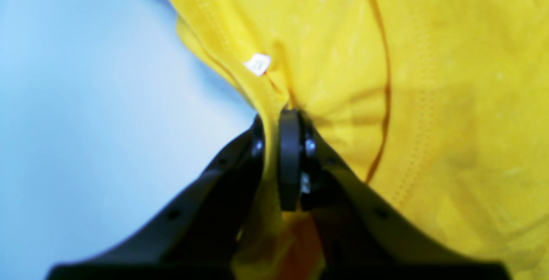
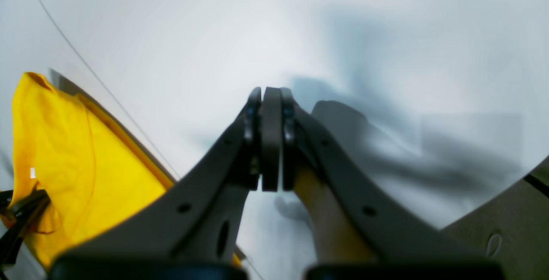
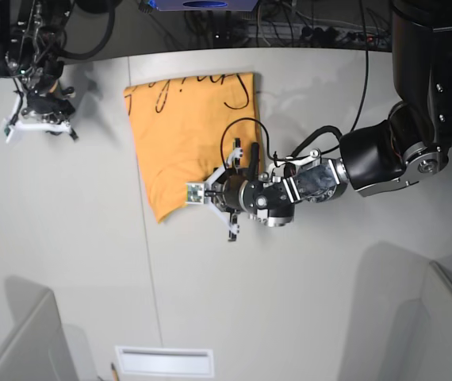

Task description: Fold the T-shirt properly

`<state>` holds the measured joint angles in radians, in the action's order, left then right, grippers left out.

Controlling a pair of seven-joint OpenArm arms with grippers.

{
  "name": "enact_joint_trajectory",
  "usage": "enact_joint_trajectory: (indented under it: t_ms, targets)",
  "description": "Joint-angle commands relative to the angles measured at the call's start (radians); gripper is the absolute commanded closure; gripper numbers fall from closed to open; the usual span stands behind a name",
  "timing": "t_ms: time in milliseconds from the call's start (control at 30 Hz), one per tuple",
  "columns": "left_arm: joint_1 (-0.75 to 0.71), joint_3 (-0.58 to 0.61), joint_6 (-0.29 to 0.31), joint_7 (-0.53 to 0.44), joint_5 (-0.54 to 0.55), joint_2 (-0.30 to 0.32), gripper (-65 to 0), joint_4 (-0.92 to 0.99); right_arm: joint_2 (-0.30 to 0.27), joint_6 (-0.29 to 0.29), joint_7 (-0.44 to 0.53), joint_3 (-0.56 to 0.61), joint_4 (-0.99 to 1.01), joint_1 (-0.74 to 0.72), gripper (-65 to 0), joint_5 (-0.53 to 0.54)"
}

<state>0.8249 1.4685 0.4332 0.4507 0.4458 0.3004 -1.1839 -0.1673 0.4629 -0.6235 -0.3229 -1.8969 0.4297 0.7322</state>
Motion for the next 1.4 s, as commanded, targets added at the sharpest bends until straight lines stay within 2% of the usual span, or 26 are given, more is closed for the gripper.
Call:
enact_joint_trajectory:
  t_ms: [0,267,300,400,500,600,667,833,900,933,967,1000,1100,1133,1200,1300,1367]
  targets:
    - [0.023,-0.005,-0.006,0.007,-0.011,-0.002,0.0,-0.001,-0.011,-0.005,0.017,0.0,-0.017,-0.004,0.0,0.0]
    - [0.058,-0.007,-0.006,0.01,-0.006,-0.002,0.0,-0.009,0.013,-0.005,0.015,0.001,-0.016,-0.024,0.0,0.0]
    - [0.06,-0.007,-0.006,0.01,-0.006,-0.002,-3.5,-0.009,0.016,-0.005,0.015,0.001,-0.016,-0.024,0.0,0.0]
    - [0.064,-0.009,-0.006,0.01,-0.008,-0.019,-23.0,-0.006,0.016,-0.005,0.015,0.003,-0.016,-0.025,0.0,0.0]
    - [0.057,-0.084,-0.006,0.01,-0.008,-0.04,-39.5,-0.003,0.016,-0.005,0.015,0.003,-0.014,-0.032,0.0,0.0]
    - [0.052,-0.177,-0.006,0.01,-0.008,-0.051,-47.6,-0.012,0.016,-0.005,0.015,0.003,-0.014,-0.032,0.0,0.0]
    - [0.053,-0.253,-0.006,0.035,-0.008,-0.053,-48.9,-0.018,0.016,-0.005,0.015,0.003,-0.014,-0.032,0.0,0.0]
    - [0.043,-0.447,-0.006,0.171,-0.003,-0.05,-48.7,-0.138,0.01,-0.006,0.017,0.003,-0.014,-0.027,0.0,-0.001]
    - [-0.002,-0.535,-0.006,0.211,-0.009,-0.016,-48.1,-0.209,0.01,-0.008,0.021,0.005,-0.019,-0.025,0.0,-0.001]
    - [-0.034,-0.595,-0.007,0.227,-0.009,0.013,-45.4,-0.251,0.008,-0.013,0.023,0.005,-0.023,-0.024,0.0,-0.003]
    - [-0.083,-0.648,-0.01,0.234,-0.009,0.038,-40.6,-0.299,0.005,-0.033,0.023,0.001,-0.036,-0.021,0.0,-0.006]
    - [-0.141,-0.714,-0.012,0.234,-0.011,0.07,-32.4,-0.357,-0.001,-0.071,0.024,0.001,-0.053,-0.009,0.0,-0.027]
    - [-0.33,-0.912,-0.014,0.233,-0.051,0.15,-2.6,-0.52,0.008,-0.172,0.086,0.003,-0.109,0.027,0.0,-0.122]
    - [-0.416,-0.991,-0.023,0.231,-0.098,0.162,0.0,-0.584,0.019,-0.197,0.115,0.003,-0.117,0.044,0.0,-0.15]
    - [-0.591,-1.133,-0.04,0.23,-0.215,0.17,0.0,-0.704,0.036,-0.244,0.185,0.003,-0.12,0.073,0.0,-0.191]
    - [-0.801,-1.277,-0.037,0.224,-0.361,0.164,0.0,-0.808,0.061,-0.316,0.317,0.003,-0.12,0.143,0.0,-0.211]
    - [-0.912,-1.339,-0.035,0.164,-0.408,0.164,0.0,-0.802,0.076,-0.362,0.419,0.003,-0.12,0.192,0.0,-0.213]
